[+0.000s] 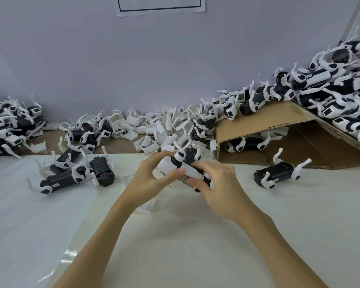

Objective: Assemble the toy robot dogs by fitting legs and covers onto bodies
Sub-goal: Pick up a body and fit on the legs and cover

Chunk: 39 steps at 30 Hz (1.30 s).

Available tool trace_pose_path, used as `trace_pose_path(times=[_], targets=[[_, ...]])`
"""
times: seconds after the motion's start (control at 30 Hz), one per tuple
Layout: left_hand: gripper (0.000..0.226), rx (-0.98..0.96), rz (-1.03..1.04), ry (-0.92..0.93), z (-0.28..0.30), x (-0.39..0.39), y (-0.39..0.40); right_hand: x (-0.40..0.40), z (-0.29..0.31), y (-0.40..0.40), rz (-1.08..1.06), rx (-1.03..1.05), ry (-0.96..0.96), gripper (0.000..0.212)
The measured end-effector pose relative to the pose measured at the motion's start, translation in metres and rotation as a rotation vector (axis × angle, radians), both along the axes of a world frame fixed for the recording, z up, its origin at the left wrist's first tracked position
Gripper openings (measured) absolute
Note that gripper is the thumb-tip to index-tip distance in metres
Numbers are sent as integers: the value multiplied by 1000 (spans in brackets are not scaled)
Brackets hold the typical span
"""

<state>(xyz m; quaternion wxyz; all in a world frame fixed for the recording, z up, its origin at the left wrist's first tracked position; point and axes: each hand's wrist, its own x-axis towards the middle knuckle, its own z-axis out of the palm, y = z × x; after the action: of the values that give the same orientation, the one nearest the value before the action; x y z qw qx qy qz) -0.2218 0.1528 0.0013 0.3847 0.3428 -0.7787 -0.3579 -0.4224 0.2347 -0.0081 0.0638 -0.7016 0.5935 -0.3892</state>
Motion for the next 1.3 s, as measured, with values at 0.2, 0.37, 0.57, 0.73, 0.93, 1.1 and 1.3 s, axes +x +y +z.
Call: trace_pose_path(times=[0.2,0.37,0.57,0.73,0.93,1.1,1.3], targets=[[36,-38,209,94,-1,-13,5,0,2,0,30,23,-80,50],[48,-75,203,-12,1,-15,7,10,-5,-2,-112,-93,95,52],[53,-71,-72,7,0,2,-1,1,-5,0,112,86,-333,36],[31,-126,143,167,4,-14,11,10,-9,-2,18,-94,24,62],[45,-140,350,136,0,-37,29,25,-15,-3,-139,-303,52,54],[43,-36,155,278,8,-34,29,12,-10,-3,-76,-255,-38,54],[72,31,70,272,5,-27,22,10,-12,-5,-48,-326,-60,52]])
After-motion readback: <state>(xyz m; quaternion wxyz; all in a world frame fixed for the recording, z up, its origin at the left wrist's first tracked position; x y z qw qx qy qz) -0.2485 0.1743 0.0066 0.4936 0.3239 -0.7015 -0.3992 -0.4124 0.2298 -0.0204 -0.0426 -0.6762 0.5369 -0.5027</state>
